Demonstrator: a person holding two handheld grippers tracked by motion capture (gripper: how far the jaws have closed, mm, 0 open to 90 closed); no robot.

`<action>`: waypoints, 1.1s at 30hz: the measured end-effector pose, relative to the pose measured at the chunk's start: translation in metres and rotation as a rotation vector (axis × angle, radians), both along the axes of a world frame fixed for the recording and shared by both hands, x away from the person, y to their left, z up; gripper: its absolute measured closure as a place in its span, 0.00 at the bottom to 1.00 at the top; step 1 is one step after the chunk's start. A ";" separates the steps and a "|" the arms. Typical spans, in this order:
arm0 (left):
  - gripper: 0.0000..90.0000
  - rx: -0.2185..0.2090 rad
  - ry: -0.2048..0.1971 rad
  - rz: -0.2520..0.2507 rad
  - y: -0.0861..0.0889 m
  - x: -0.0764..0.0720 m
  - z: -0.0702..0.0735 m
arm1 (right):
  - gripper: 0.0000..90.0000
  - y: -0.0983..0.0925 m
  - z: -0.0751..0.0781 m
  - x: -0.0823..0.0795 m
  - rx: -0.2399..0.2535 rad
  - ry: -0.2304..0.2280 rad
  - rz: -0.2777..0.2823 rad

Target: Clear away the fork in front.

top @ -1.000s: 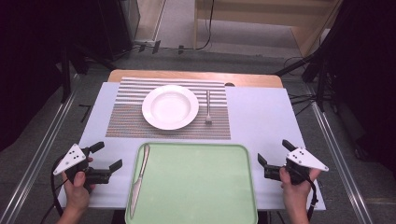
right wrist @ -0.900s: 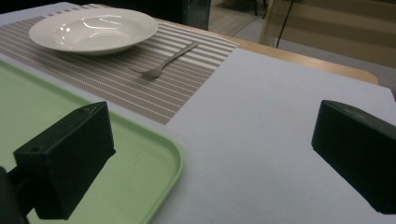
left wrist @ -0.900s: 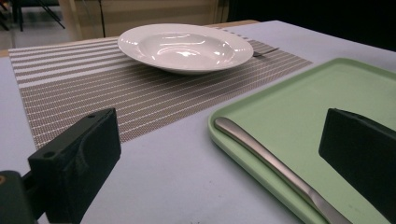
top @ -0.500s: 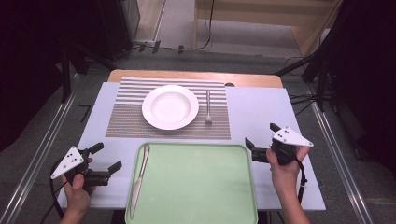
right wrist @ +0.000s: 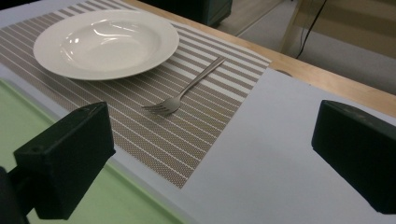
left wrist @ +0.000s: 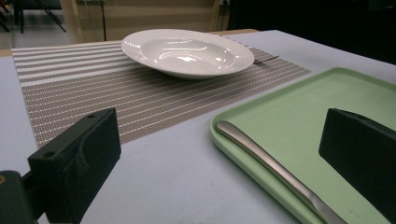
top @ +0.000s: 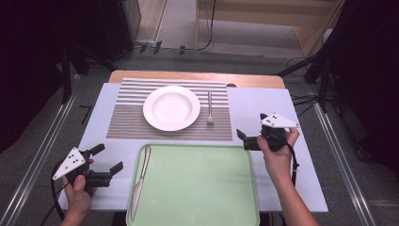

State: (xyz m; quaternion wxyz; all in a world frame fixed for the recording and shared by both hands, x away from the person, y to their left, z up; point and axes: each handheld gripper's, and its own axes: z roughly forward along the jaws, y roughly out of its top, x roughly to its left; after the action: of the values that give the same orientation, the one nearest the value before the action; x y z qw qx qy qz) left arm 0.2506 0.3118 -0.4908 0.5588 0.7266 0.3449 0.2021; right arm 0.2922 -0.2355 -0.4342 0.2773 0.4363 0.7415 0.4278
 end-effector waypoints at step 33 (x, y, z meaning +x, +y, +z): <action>0.00 0.015 -0.015 -0.018 -0.001 -0.002 0.000 | 0.00 0.038 -0.016 0.097 -0.034 0.188 0.027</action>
State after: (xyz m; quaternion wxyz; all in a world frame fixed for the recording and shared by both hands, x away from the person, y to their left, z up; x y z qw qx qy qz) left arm 0.2488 0.3108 -0.4911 0.5576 0.7324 0.3325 0.2049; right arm 0.3893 -0.1974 -0.4501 0.2080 0.4595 0.7773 0.3761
